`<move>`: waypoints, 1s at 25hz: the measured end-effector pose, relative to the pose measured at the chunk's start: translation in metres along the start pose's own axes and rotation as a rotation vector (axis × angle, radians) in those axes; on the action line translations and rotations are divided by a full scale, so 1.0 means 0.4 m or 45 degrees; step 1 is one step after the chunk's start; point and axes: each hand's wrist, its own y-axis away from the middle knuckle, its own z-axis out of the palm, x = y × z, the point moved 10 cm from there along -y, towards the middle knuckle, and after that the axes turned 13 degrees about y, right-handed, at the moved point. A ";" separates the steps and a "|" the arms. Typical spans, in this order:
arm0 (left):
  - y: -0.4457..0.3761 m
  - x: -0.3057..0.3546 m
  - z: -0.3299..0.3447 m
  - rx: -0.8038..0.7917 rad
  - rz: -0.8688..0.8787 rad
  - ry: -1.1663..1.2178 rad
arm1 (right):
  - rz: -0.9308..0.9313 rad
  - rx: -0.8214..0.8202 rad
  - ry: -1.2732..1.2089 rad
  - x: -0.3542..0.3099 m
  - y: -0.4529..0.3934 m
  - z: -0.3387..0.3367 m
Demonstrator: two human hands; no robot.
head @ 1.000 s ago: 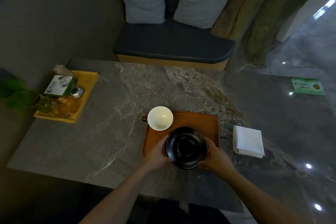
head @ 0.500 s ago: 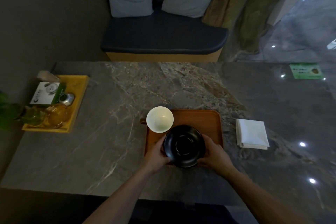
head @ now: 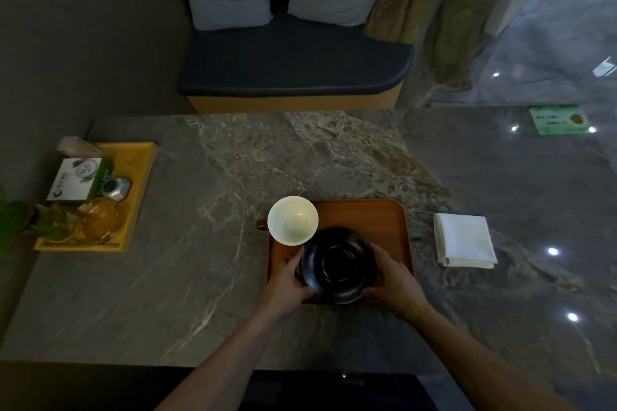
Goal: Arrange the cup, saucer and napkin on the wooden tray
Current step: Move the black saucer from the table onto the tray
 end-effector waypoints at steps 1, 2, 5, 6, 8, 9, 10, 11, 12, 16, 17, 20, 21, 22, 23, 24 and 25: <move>0.000 0.003 -0.002 0.011 0.008 -0.005 | 0.001 0.005 0.004 0.002 -0.001 0.002; 0.000 0.007 -0.002 0.019 0.014 -0.012 | 0.005 0.008 0.010 0.004 -0.003 0.004; 0.001 0.009 -0.002 0.021 0.009 -0.011 | 0.026 0.010 0.023 0.012 -0.007 0.014; 0.002 0.009 -0.002 0.019 0.009 -0.008 | 0.027 0.017 0.019 0.012 -0.006 0.014; 0.004 0.013 -0.002 0.021 0.012 0.010 | 0.017 0.029 0.002 0.009 -0.003 0.014; 0.005 0.016 -0.001 0.024 0.015 0.024 | 0.010 0.035 -0.001 0.008 -0.002 0.015; 0.006 0.019 -0.001 0.029 0.017 0.034 | 0.007 0.040 0.006 0.009 -0.001 0.017; 0.007 0.021 -0.001 0.035 0.016 0.039 | 0.011 0.041 0.019 0.012 -0.001 0.019; 0.008 0.021 -0.002 0.040 0.016 0.043 | 0.018 0.039 0.033 0.015 -0.003 0.021; 0.004 0.016 -0.001 0.039 0.033 0.046 | 0.022 0.055 0.045 0.021 -0.006 0.026; 0.003 0.015 -0.001 0.042 0.041 0.051 | 0.028 0.054 0.059 0.024 -0.007 0.028; -0.001 0.007 0.000 0.021 0.025 0.017 | 0.056 0.020 0.142 0.037 -0.010 0.039; -0.001 0.002 0.002 0.001 0.003 -0.021 | 0.067 0.000 0.173 0.040 -0.010 0.043; -0.001 -0.003 0.003 -0.012 -0.020 -0.062 | 0.081 -0.013 0.210 0.042 -0.010 0.045; 0.001 -0.007 0.002 -0.011 -0.040 -0.097 | 0.097 -0.017 0.252 0.044 -0.008 0.044; 0.003 -0.009 -0.001 0.003 -0.057 -0.127 | 0.112 -0.013 0.293 0.045 -0.004 0.040; 0.008 -0.012 -0.007 0.033 -0.075 -0.156 | 0.125 -0.004 0.327 0.045 0.003 0.036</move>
